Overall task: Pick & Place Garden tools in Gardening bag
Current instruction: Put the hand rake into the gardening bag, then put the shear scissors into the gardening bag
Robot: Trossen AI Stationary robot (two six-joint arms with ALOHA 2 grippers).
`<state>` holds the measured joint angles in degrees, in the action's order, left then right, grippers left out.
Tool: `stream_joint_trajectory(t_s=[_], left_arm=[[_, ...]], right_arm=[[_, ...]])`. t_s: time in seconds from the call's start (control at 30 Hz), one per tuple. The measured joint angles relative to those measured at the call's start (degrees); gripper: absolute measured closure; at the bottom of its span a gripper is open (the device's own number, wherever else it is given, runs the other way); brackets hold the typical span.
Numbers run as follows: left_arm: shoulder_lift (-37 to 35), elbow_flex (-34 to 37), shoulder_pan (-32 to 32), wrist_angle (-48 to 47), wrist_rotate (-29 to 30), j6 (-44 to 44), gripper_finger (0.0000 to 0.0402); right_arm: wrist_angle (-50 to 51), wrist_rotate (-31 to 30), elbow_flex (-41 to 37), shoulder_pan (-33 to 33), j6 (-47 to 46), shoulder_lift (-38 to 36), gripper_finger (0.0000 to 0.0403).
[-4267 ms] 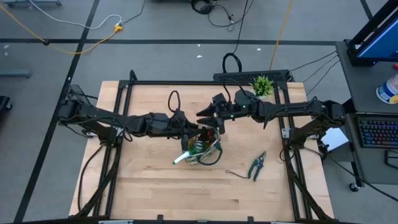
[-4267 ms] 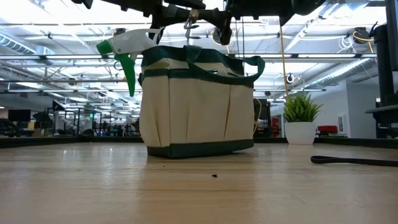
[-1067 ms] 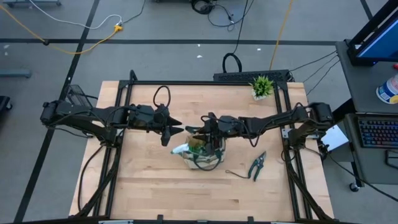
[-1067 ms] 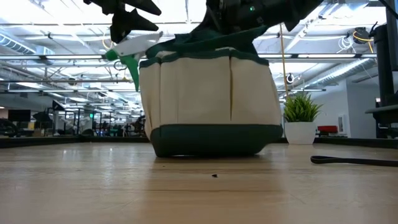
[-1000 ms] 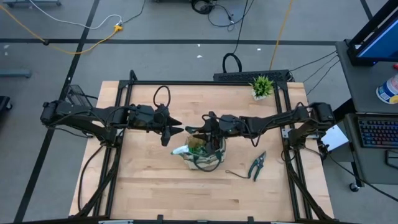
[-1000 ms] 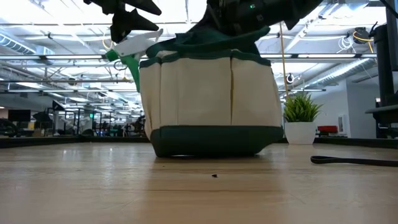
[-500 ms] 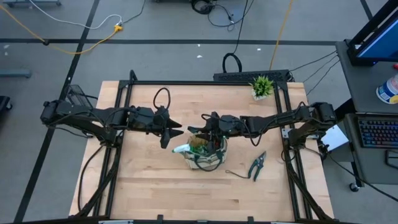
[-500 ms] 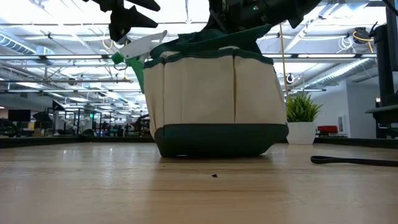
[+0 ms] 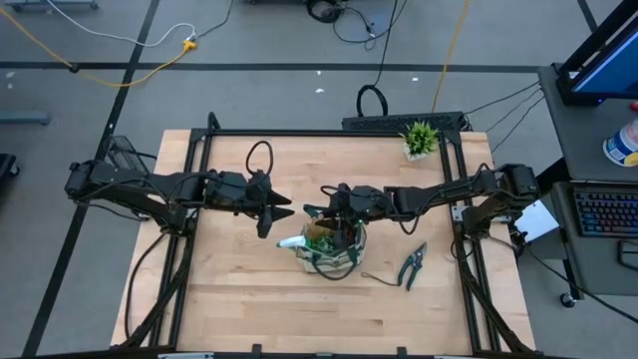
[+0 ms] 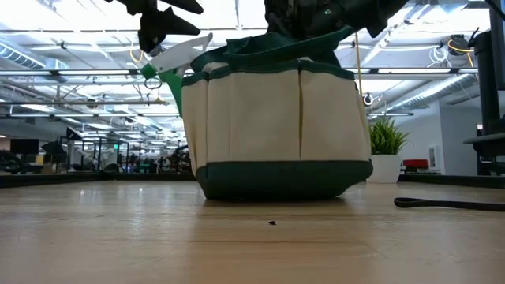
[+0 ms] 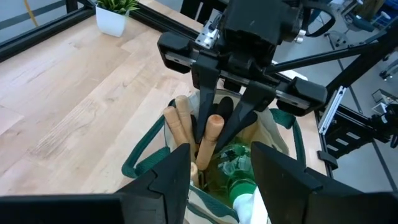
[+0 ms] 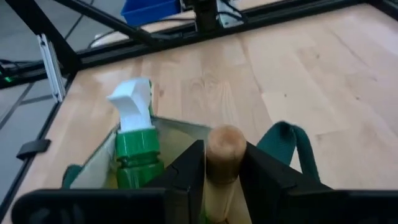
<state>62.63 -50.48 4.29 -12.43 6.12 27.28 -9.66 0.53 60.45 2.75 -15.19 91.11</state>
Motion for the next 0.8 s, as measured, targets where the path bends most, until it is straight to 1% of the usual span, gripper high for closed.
stream_joint_trajectory(t_s=[0.1, 0.27, 0.37, 0.6, 0.67, 0.8], left_arm=[[0.00, 0.00, 0.00, 0.00, -0.01, -0.23, 0.0227], [0.00, 0.00, 0.00, 0.02, -0.01, -0.43, 0.0227], [0.00, 0.00, -0.01, 0.00, -0.01, -0.51, 0.0227], [0.00, 0.02, -0.02, -0.04, -0.03, -1.53, 0.0227], [0.00, 0.02, -0.02, -0.02, -0.04, -1.73, 0.0227], [0.00, 0.02, -0.02, -0.03, -0.03, -1.74, 0.0227]], right_arm=[[0.37, 1.12, 0.00, -0.01, 0.41, 0.00, 0.0313], [1.42, 1.30, 0.00, 0.01, 2.71, -0.43, 0.0307], [2.09, 2.43, 0.04, 0.01, 4.26, -1.14, 0.0288], [6.84, 2.69, 0.07, 0.86, 4.82, -2.18, 0.0225], [9.33, 2.56, -0.08, 1.35, 4.91, -2.92, 0.0213], [8.78, 2.62, 0.07, 1.83, 4.93, -3.63, 0.0203]])
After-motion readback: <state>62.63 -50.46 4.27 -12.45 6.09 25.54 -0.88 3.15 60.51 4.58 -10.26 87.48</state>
